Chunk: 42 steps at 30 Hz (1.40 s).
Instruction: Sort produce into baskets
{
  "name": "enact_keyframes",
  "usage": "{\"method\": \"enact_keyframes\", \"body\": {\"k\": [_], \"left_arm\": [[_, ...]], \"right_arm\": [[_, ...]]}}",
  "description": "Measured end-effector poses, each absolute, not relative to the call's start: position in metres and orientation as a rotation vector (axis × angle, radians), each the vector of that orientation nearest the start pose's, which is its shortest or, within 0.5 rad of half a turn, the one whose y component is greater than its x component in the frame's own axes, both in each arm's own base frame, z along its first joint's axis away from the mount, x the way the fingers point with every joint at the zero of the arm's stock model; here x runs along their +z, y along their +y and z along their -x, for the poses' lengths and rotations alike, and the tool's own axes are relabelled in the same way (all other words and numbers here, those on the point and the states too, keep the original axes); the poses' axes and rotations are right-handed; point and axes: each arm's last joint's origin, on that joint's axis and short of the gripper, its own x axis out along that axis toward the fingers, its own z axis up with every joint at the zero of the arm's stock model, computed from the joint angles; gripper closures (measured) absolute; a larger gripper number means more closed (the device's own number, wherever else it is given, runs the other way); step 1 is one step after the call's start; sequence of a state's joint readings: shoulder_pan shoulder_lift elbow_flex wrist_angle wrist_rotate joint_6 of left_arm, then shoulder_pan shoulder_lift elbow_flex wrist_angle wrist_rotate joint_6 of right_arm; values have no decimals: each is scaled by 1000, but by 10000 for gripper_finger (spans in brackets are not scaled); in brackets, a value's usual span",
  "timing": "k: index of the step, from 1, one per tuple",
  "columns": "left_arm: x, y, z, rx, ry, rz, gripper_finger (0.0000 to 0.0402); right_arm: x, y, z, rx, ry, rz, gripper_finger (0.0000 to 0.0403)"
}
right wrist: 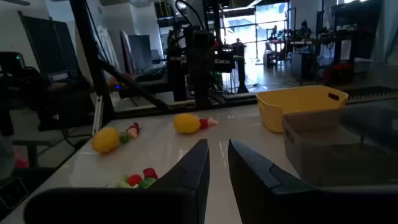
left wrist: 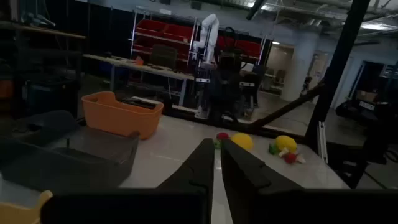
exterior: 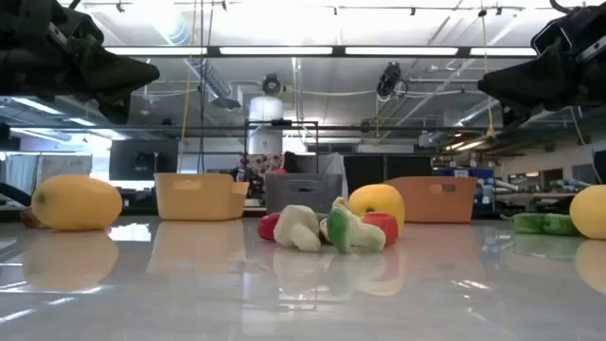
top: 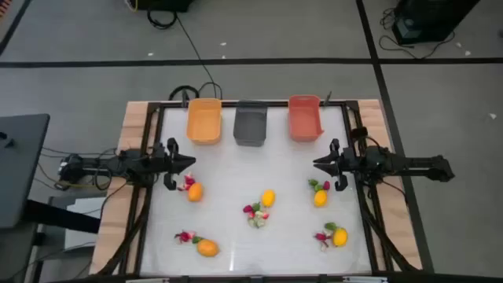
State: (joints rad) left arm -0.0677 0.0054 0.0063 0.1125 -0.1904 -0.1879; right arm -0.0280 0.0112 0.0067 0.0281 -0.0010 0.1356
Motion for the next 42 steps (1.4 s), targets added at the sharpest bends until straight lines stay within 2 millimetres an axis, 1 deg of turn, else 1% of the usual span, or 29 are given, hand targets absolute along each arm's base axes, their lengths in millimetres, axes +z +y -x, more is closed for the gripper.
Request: {"method": "enact_keyframes", "body": {"k": [29, 30, 32, 36, 42], "left_arm": [[176, -1, -97, 112, -124, 202, 365], [176, -1, -97, 112, -124, 202, 365], [176, -1, -97, 112, -124, 202, 365], [176, -1, -97, 112, -124, 202, 365], [176, -1, -97, 112, -124, 202, 365]], "right_arm": [[168, -3, -98, -25, -26, -134, 330], [168, -3, -98, -26, -26, -119, 330], [168, -3, -98, -29, -32, -35, 330], [174, -3, -97, -39, -88, 73, 330], [176, -3, -97, -39, -110, 64, 330]]}}
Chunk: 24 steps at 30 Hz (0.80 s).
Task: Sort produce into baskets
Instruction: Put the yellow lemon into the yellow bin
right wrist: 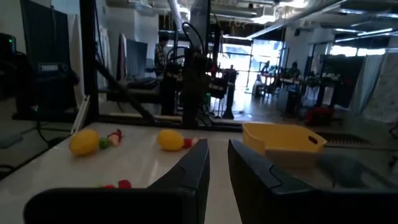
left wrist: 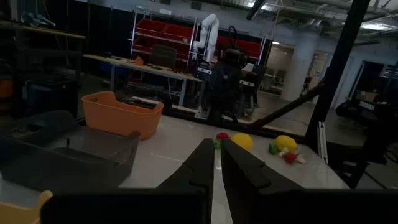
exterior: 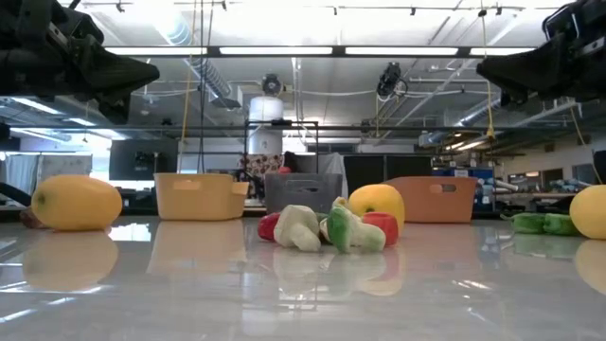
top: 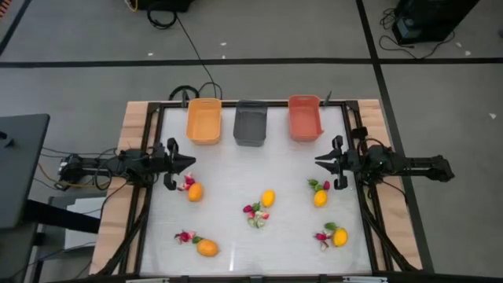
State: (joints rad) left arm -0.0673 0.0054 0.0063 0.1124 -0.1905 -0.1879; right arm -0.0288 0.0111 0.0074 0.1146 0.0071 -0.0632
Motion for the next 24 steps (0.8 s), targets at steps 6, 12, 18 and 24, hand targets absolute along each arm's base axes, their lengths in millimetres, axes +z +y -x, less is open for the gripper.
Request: {"method": "enact_keyframes", "body": {"k": [6, 12, 18, 24], "left_arm": [[176, -1, -97, 112, -124, 202, 365], [187, -1, -95, 103, -244, 218, 365], [194, 0, -93, 117, -309, 251, 365], [195, 0, -93, 104, -300, 229, 365]], "right_arm": [[188, -3, -95, -40, -236, 38, 330], [208, -3, -88, -28, -456, -24, 330], [224, -3, -78, -21, -653, -80, 330], [219, -4, -82, -34, -591, -208, 330]]}}
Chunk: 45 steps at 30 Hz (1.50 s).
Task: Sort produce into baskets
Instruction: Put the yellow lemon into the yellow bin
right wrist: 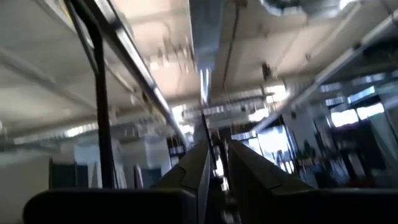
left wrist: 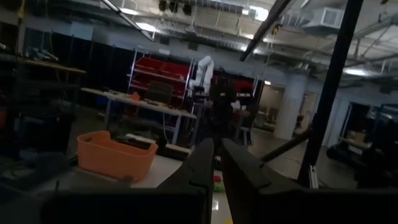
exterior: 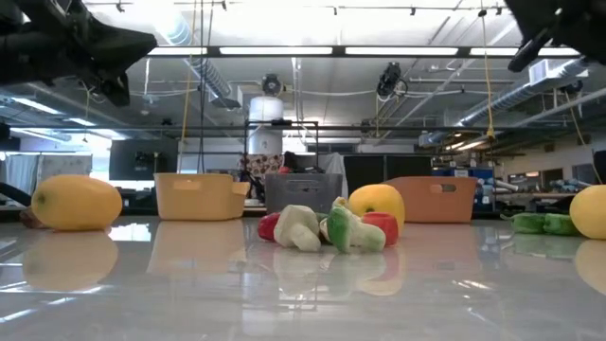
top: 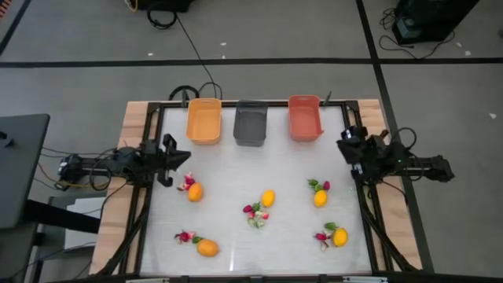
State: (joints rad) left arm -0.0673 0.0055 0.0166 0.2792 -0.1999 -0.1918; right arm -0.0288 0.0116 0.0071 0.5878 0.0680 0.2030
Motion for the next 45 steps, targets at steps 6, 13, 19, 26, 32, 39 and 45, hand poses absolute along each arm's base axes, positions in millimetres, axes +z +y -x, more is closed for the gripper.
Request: {"method": "enact_keyframes", "body": {"k": [6, 13, 19, 26, 32, 39, 45], "left_arm": [[194, 0, -94, 115, -279, 267, 365], [193, 6, -103, 332, -159, 320, 362], [213, 6, -118, 391, 63, 398, 325], [229, 3, -137, 388, 304, 545, 278], [226, -5, -153, 268, 485, 785, 275], [208, -10, -159, 428, 848, 880, 270], [218, -15, -175, 492, 984, 871, 228]], "right_arm": [[212, -9, -89, -183, -514, -246, 330], [218, -13, -95, -372, -339, -255, 315], [216, -17, -103, -488, -225, -257, 269], [206, -26, -109, -734, -123, -199, 222], [206, -30, -113, -789, -116, -157, 220], [207, -31, -114, -794, -99, -104, 217], [207, -31, -114, -796, -95, -81, 217]]}}
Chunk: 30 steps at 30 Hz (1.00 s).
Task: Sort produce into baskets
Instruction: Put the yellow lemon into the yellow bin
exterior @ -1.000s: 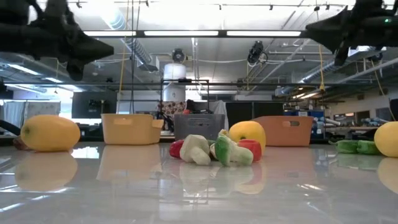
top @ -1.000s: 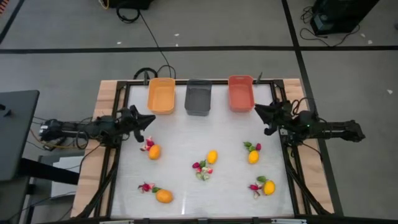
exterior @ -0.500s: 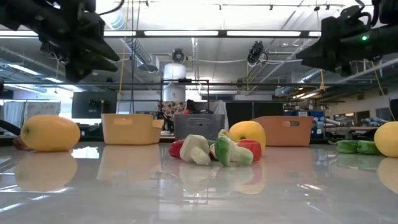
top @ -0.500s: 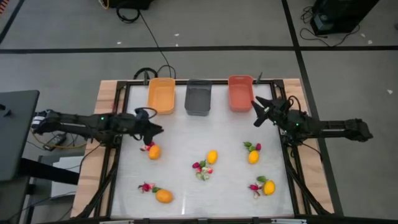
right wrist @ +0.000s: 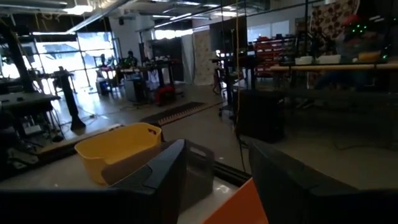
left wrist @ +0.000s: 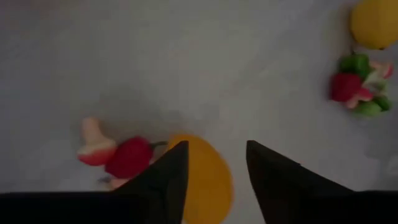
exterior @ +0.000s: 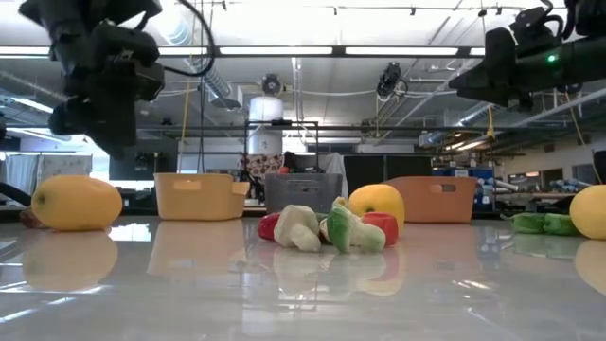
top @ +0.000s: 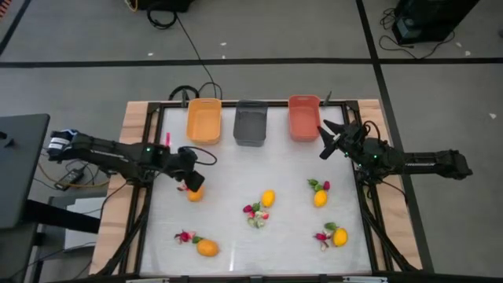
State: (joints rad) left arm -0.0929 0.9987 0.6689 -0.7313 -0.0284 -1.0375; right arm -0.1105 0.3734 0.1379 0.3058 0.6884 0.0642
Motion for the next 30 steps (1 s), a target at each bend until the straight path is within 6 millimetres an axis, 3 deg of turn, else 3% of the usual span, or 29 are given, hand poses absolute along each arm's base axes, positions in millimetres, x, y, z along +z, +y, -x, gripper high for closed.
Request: {"method": "enact_keyframes", "body": {"k": [6, 12, 19, 30], "left_arm": [[215, -21, -197, 465, 1103, 924, 146], [199, -25, -199, 517, 1358, 1011, 82], [199, -34, -207, 582, 1341, 950, 74], [173, -41, -218, 668, 1404, 806, 75]], "right_arm": [[207, -33, -113, -812, -91, -72, 217], [207, -35, -112, -831, -76, -41, 217], [206, -35, -112, -834, -65, -36, 217], [205, -34, -114, -747, -52, -31, 217]]}}
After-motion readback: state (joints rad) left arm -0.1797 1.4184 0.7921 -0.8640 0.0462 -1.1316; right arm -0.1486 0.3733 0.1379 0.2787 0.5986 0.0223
